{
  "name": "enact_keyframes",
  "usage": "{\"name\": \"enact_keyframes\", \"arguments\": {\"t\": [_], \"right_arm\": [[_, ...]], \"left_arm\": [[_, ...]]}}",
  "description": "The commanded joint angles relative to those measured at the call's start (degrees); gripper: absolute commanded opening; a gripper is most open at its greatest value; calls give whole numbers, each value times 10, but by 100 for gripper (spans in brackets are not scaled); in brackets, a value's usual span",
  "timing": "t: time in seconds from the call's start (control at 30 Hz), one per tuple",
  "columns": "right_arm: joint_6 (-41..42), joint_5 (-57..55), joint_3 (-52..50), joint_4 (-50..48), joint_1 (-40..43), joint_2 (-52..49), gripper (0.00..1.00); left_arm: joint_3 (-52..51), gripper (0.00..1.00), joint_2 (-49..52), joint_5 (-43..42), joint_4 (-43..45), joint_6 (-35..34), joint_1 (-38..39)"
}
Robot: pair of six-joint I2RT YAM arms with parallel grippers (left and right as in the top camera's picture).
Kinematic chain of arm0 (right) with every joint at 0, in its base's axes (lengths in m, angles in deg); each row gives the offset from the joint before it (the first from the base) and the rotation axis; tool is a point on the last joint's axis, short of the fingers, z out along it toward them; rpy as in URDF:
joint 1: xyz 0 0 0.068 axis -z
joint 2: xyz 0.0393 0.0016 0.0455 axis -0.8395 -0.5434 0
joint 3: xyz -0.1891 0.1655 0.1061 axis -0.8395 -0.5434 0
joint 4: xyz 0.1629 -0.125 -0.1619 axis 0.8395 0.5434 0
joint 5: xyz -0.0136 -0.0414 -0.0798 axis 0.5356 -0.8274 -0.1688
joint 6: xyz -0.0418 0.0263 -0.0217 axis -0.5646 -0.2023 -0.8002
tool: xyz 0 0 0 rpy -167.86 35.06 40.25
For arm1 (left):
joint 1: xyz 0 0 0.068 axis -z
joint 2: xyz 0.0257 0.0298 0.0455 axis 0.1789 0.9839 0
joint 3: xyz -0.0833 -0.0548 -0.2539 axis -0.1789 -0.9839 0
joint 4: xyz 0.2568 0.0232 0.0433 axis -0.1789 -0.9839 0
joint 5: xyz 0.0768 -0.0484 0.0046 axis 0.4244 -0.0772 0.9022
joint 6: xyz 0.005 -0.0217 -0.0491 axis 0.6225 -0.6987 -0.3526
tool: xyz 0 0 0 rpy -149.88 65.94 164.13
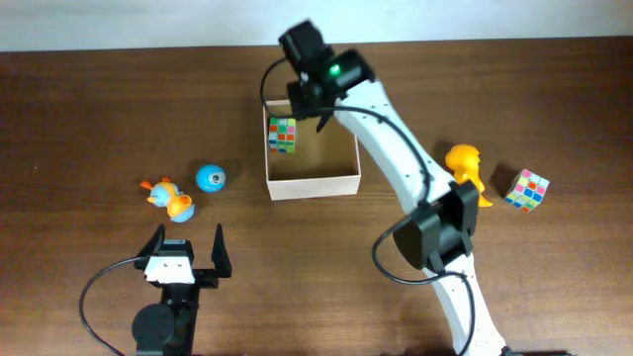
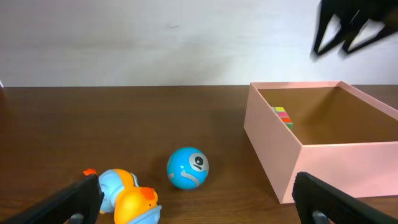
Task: Pack container
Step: 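Raise right gripper out of the box and move right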
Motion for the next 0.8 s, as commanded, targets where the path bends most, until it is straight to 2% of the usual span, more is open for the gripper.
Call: {"name": "enact_keyframes", "arguments": {"t": [0.0,0.23,0.43,0.63,0.77], "right_arm": [[45,-47,100,65,27,32,56],[116,-55,228,228,123,32,65],[90,45,225,236,206,32,68],[66,48,154,236,256,70,68],[71,2,25,236,283,145,67]], "left_arm": [[-4,99,-4,2,1,9,-3],[-4,99,-4,2,1,9,-3],[-4,99,-4,2,1,9,-3],[-4,99,-4,2,1,9,-3],[-4,99,-4,2,1,9,-3]]}}
